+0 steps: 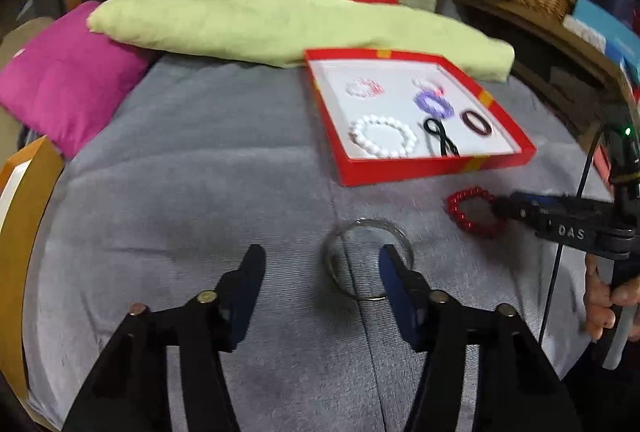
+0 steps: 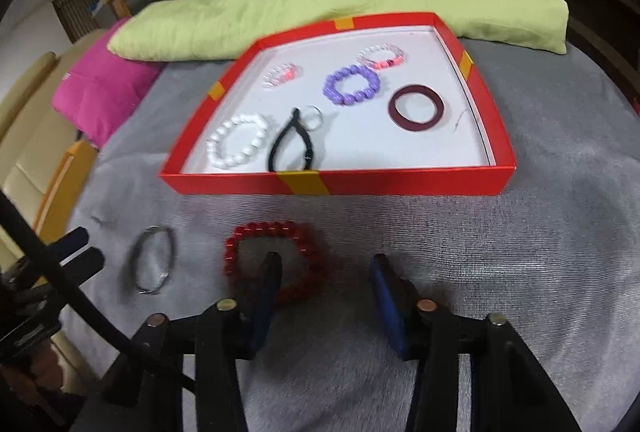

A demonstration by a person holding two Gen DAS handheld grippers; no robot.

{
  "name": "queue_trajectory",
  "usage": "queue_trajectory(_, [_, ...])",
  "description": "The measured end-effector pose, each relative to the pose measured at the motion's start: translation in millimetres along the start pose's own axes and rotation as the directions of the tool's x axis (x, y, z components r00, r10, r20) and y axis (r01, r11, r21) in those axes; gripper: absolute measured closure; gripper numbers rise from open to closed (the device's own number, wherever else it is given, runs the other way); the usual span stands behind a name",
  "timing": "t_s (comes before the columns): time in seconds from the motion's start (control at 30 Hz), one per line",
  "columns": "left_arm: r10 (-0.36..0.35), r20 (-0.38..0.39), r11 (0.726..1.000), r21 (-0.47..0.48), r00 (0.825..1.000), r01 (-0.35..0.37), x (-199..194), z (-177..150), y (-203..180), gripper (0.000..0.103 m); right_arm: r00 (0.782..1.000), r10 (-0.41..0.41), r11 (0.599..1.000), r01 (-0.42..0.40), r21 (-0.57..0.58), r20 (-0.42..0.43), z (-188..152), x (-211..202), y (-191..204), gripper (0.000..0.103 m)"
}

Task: Organize jewelry
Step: 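Withdraw both tools from the box toward the silver bangle and red bracelet, then grasp the silver bangle with left tool while right tool grasps the red bead bracelet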

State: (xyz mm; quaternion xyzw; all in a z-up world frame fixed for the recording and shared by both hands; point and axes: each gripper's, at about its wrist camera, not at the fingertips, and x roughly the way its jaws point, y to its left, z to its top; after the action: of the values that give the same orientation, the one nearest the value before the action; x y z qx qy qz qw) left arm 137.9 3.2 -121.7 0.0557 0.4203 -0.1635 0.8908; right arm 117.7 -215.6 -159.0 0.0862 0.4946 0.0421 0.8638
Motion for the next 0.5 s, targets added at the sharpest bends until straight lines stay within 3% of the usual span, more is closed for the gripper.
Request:
queue_trajectory(0.07, [-0.008,-0.024,1.0,0.016,1.0,0.009,9,1,-3,0.057,0.999,-0.028,0.999,0.029,-0.03,0.017,-1,0,4,0.089])
queue_trajectory(0.1, [-0.013,-0.043,1.0,0.015,0.999,0.014,14,1,-3,0.059,1.0,-0.023,0.999,0.023,-0.027,0.016,-2,0,3,0.092])
queue_trajectory(0.27, [-0.028,-0.075,1.0,-0.005,0.997,0.028,21,2,-4,0.059,0.999,-0.027,1.0,0.027,-0.014,0.038,-2,-11,-6,0.093])
queue_trajectory(0.33, [-0.056,-0.066,0.998,-0.023,0.996,0.055,18,4,-6,0.054,0.999,-0.028,1.0,0.028,-0.001,0.038,-2,-15,-13,0.093])
queue_trajectory(0.4, [-0.072,-0.045,0.997,-0.045,0.996,0.07,14,6,-6,0.042,0.999,-0.03,0.999,0.03,0.02,0.026,-3,-16,-21,0.093])
queue_trajectory(0.5, [-0.098,-0.038,0.994,-0.044,0.995,0.096,13,8,-13,0.04,1.0,-0.009,0.999,0.009,0.05,0.01,-6,-17,-30,0.093])
